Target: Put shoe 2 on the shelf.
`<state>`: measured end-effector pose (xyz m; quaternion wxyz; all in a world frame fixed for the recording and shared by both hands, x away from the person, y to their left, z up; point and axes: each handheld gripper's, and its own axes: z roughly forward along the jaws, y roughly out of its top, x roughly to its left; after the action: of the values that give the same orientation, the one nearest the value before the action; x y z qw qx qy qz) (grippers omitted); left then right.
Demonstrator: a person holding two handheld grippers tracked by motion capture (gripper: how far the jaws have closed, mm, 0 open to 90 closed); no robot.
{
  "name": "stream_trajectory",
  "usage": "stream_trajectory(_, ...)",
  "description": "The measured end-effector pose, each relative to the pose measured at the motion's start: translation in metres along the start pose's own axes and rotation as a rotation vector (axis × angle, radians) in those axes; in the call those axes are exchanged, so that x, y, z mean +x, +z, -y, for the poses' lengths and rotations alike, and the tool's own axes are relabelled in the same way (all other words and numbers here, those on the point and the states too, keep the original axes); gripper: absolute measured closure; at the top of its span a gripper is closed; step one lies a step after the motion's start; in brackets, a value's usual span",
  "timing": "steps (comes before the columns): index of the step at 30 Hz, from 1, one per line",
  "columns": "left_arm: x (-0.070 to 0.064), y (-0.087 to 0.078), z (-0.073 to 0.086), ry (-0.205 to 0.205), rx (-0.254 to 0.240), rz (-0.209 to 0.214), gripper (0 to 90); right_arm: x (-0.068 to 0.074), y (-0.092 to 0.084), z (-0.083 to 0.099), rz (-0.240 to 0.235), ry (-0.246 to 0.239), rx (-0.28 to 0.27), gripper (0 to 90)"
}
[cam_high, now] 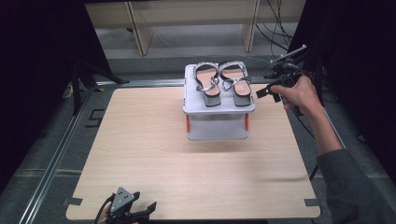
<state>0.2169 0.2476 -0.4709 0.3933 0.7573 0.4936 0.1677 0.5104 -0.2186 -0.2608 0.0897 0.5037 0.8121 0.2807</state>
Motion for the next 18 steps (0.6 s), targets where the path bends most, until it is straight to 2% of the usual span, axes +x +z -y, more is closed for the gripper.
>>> stream_trajectory(1,0.000,0.001,0.000,0.004,-0.005,0.004,26.7,0.001,0.003,0.003,-0.002,-0.029,0.003,38.8)
stream_trajectory(2,0.002,0.000,0.000,0.025,0.010,-0.008,26.7,0.004,0.009,0.008,-0.009,-0.046,0.007,39.6)
stream_trajectory(5,0.000,0.001,0.000,0.002,-0.009,0.003,26.7,0.009,0.013,0.009,-0.020,-0.064,0.003,42.1)
stream_trajectory(7,0.002,-0.001,0.000,0.021,0.012,-0.008,26.7,0.014,0.017,0.009,-0.042,-0.075,0.000,44.0)
stream_trajectory(8,0.000,0.000,0.000,0.000,-0.007,0.003,26.7,0.017,0.019,0.008,-0.052,-0.093,0.007,44.5)
stream_trajectory(9,0.000,0.000,0.000,0.000,-0.008,0.002,26.7,0.024,0.023,0.006,-0.074,-0.114,0.005,46.2)
stream_trajectory(10,0.002,0.000,0.000,0.020,0.006,-0.005,26.7,0.028,0.025,0.005,-0.079,-0.120,-0.001,47.1)
stream_trajectory(11,0.002,0.000,0.000,0.020,0.006,-0.005,26.7,0.028,0.025,0.005,-0.079,-0.120,-0.001,47.1)
stream_trajectory(12,0.002,-0.001,0.000,0.020,0.004,-0.002,26.7,0.031,0.027,0.003,-0.071,-0.135,-0.003,47.9)
stream_trajectory(13,0.000,0.000,0.000,-0.001,-0.015,0.005,26.7,0.039,0.031,-0.002,-0.025,-0.160,0.008,47.6)
stream_trajectory(15,0.000,0.000,0.000,0.000,-0.014,0.006,26.7,0.039,0.033,-0.004,-0.011,-0.179,0.009,47.6)
stream_trajectory(18,0.000,0.000,0.000,0.003,-0.016,0.009,26.7,0.046,0.034,-0.007,0.005,-0.157,0.018,49.3)
